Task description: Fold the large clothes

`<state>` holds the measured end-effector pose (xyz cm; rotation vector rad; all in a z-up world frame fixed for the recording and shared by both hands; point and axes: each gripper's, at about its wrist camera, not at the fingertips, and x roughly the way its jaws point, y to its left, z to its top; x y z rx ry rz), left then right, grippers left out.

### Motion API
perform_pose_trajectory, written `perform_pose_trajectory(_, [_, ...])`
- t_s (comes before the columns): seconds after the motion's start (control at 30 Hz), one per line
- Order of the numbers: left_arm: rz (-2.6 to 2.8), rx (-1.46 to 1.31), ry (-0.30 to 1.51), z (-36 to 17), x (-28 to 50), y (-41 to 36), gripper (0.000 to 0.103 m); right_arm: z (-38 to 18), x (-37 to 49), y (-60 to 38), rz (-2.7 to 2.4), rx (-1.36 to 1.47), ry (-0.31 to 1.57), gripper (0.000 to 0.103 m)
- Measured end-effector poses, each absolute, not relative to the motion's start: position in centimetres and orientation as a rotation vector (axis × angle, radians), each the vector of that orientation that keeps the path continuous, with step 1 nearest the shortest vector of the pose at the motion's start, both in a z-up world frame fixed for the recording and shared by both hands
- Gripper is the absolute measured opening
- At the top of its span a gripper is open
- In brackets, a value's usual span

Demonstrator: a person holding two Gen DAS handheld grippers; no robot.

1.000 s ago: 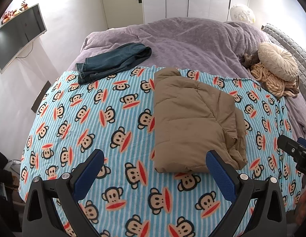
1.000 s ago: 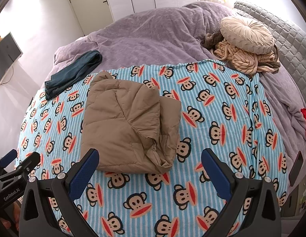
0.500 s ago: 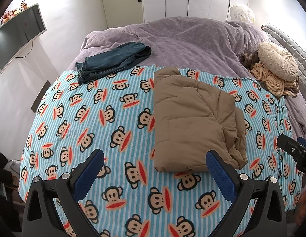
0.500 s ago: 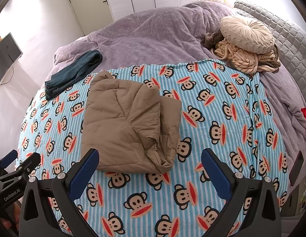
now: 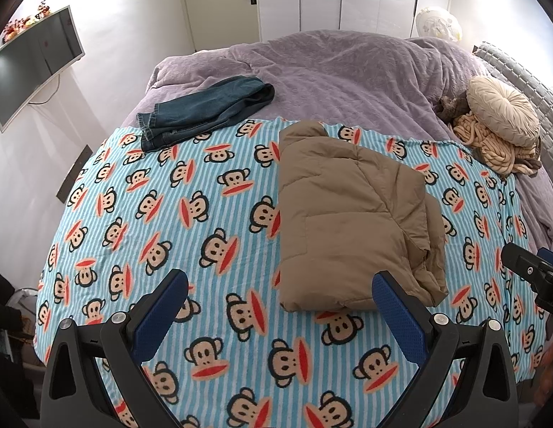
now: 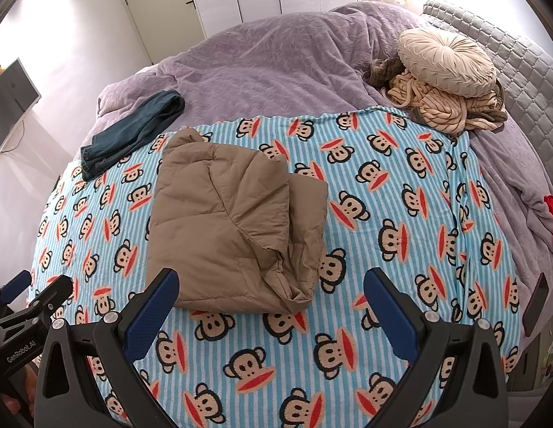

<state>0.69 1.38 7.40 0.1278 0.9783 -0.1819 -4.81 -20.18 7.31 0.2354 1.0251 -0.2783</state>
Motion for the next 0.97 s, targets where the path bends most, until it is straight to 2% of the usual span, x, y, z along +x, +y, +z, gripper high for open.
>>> perform_pose_trajectory(0.97, [-0.199,0.104,0.97,7.9,1.2,1.4,0.103,7.1,-5.0,-19.2,-0.28,0.24,1.031,0.103])
